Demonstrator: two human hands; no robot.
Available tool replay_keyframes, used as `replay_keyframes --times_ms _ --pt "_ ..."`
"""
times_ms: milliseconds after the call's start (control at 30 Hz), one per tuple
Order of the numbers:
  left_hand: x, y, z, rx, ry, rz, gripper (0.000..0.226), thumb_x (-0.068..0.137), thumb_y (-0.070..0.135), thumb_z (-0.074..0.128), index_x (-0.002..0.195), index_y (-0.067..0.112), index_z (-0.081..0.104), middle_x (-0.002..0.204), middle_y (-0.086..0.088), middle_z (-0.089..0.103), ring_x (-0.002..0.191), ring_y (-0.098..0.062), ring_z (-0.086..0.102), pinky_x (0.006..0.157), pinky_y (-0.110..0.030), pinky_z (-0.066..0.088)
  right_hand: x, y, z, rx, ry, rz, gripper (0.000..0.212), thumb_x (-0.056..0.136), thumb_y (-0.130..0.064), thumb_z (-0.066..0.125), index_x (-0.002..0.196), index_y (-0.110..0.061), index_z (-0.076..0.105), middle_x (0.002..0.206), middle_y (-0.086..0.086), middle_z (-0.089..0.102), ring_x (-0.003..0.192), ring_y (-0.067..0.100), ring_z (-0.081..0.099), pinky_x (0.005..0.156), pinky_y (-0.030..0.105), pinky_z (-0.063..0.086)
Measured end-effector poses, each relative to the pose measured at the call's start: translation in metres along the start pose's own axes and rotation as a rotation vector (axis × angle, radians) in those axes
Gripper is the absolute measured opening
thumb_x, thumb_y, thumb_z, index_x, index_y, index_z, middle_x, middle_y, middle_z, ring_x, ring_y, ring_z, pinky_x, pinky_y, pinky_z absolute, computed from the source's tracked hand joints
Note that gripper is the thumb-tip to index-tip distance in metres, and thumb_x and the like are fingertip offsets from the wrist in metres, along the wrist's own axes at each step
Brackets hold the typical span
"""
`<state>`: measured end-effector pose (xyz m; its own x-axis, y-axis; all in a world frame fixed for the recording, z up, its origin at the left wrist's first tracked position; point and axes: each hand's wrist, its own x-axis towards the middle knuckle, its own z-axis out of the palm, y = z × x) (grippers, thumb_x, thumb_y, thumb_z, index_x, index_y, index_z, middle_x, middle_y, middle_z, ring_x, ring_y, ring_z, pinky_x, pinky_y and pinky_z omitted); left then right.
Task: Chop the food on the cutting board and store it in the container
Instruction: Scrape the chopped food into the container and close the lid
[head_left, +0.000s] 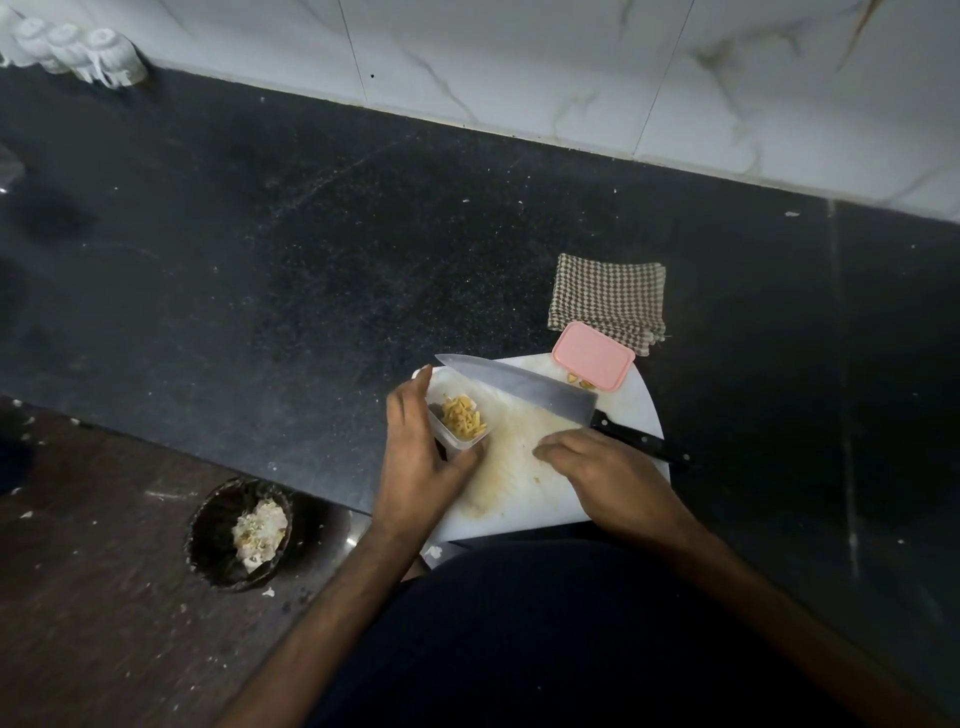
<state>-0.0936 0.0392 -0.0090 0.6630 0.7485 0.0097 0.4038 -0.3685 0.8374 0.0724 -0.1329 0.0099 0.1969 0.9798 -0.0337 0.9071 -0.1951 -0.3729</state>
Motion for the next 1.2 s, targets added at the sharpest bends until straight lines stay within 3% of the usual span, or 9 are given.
replay_keyframes --times_ms 100,167,333,500,700,900,1000,1100,1200 --pt "-0.004 0.0 0.003 -0.003 -0.025 0.016 0.097 0.079 0.034 0.088 0.156 0.023 0.028 0.14 0.008 0.037 0.125 0.005 0.044 0.091 0.002 0.036 -0.001 0.001 0.002 0.071 -0.007 0.102 0.042 0.098 -0.001 0.05 0.135 -0.016 0.062 0.133 -0.004 0.059 0.122 0.017 0.054 0.095 0.036 0.052" --pt "-0.007 0.0 0.004 -0.002 -0.039 0.019 0.097 0.079 0.031 0.088 0.155 0.021 0.029 0.137 0.006 0.038 0.123 0.009 0.043 0.09 0.001 0.036 0.001 -0.003 0.004 0.071 -0.035 0.069 0.039 0.101 -0.008 0.051 0.138 -0.018 0.06 0.137 -0.003 0.055 0.125 0.016 0.049 0.097 0.035 0.05" --pt "-0.009 -0.001 0.004 0.01 -0.043 0.024 0.097 0.078 0.027 0.089 0.154 0.018 0.03 0.134 0.004 0.039 0.119 0.012 0.042 0.091 0.001 0.035 -0.009 -0.012 0.01 -0.055 -0.117 -0.084 0.043 0.087 -0.002 0.056 0.127 -0.016 0.065 0.131 0.001 0.059 0.117 0.021 0.056 0.077 0.034 0.058" --pt "-0.012 -0.006 0.005 0.008 -0.046 0.033 0.096 0.079 0.033 0.087 0.154 0.022 0.028 0.134 0.008 0.036 0.121 -0.005 0.05 0.092 -0.002 0.039 -0.014 -0.006 0.004 -0.113 -0.109 0.0 0.043 0.08 0.003 0.068 0.122 -0.008 0.067 0.127 0.004 0.061 0.113 0.025 0.06 0.067 0.039 0.061" --pt "-0.013 -0.004 0.008 -0.005 -0.054 0.043 0.096 0.079 0.032 0.087 0.154 0.021 0.028 0.136 0.009 0.034 0.125 -0.006 0.048 0.096 -0.002 0.037 -0.007 -0.025 -0.01 -0.126 -0.206 0.131 0.047 0.091 0.002 0.036 0.133 -0.015 0.049 0.134 0.0 0.044 0.122 0.02 0.042 0.084 0.038 0.053" --pt "-0.014 0.003 0.008 0.014 -0.064 0.073 0.096 0.08 0.032 0.087 0.155 0.019 0.028 0.137 0.011 0.034 0.128 0.005 0.039 0.1 0.0 0.031 0.009 -0.031 -0.007 -0.058 -0.085 0.232 0.034 0.088 0.006 0.046 0.116 -0.013 0.05 0.113 0.005 0.05 0.104 0.026 0.05 0.077 0.039 0.047" --pt "-0.012 0.004 0.008 0.02 -0.072 0.092 0.096 0.08 0.03 0.087 0.155 0.018 0.028 0.134 0.02 0.032 0.13 0.001 0.039 0.1 0.0 0.029 0.011 -0.023 -0.004 0.095 0.072 0.315 0.024 0.089 0.006 0.052 0.108 -0.009 0.057 0.102 0.007 0.056 0.094 0.024 0.055 0.076 0.036 0.043" --pt "-0.009 0.007 0.008 0.001 -0.083 0.106 0.096 0.079 0.027 0.088 0.154 0.017 0.029 0.139 0.015 0.035 0.131 -0.001 0.04 0.097 0.001 0.031 0.017 -0.026 -0.02 0.374 0.311 0.372 0.021 0.09 0.001 0.06 0.103 -0.015 0.058 0.091 -0.004 0.061 0.081 0.011 0.06 0.072 0.03 0.052" --pt "-0.005 0.009 0.01 0.038 -0.13 0.16 0.095 0.08 0.029 0.087 0.154 0.016 0.029 0.144 0.003 0.04 0.132 -0.002 0.039 0.1 -0.001 0.029 0.03 -0.035 -0.034 0.689 0.307 0.359 0.021 0.093 -0.007 0.068 0.111 -0.017 0.064 0.095 -0.009 0.073 0.091 0.002 0.069 0.083 0.018 0.054"
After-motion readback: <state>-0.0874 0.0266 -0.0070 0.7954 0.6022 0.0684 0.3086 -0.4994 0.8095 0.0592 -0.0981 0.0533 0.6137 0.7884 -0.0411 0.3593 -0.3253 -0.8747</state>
